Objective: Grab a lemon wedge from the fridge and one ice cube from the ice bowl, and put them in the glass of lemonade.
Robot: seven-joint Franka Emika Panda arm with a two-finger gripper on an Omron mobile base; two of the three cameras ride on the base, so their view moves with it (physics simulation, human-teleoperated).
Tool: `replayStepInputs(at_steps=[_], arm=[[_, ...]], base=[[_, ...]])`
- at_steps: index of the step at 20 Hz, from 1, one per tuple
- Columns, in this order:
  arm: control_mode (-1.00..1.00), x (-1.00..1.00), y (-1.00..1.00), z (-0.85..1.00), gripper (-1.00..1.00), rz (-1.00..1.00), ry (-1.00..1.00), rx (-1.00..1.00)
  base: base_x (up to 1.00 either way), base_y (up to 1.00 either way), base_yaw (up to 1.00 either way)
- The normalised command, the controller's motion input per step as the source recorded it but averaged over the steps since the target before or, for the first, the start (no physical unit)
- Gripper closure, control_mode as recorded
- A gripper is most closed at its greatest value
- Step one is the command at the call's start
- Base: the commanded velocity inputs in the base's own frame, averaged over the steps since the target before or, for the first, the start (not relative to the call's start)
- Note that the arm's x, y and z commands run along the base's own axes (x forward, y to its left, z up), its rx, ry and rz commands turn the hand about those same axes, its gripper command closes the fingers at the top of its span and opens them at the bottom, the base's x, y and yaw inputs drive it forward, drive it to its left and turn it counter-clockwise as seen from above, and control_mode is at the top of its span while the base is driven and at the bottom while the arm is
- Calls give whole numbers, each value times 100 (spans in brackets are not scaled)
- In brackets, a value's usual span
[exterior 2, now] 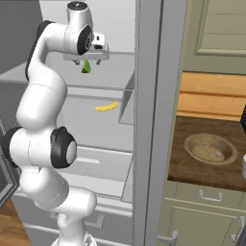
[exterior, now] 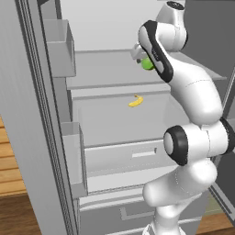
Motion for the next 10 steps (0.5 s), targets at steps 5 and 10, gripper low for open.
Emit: replayStepInputs(at_steps=[5,10], arm=[[-100,-67,0,-5,-100,2,-21,0],[-100,-14,9,-5,-100,6,-19,0]], base=[[0,0,0],[0,0,0]])
